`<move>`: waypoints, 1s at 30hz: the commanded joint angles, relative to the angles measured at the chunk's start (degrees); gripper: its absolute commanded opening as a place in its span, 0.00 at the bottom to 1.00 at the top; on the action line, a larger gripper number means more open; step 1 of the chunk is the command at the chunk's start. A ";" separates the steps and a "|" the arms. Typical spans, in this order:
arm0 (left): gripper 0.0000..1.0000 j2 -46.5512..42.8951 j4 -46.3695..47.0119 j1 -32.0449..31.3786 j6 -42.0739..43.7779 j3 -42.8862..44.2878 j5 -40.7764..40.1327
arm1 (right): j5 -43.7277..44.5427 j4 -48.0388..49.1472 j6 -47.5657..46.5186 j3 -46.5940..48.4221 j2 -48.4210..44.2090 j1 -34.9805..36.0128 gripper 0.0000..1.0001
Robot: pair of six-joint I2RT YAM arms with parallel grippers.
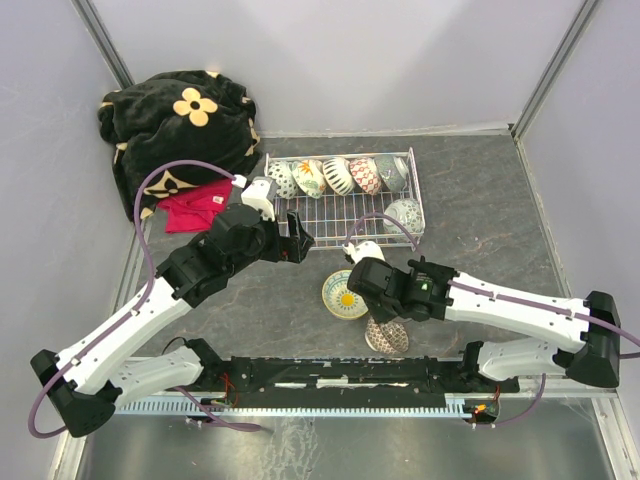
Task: Load the bowls into the dish rack
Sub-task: Pick up the bowl from the center of the board.
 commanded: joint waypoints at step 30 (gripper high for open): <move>0.97 0.24 11.27 0.38 4.27 3.81 -0.93 | -32.27 25.11 -10.18 21.46 7.99 -32.04 0.05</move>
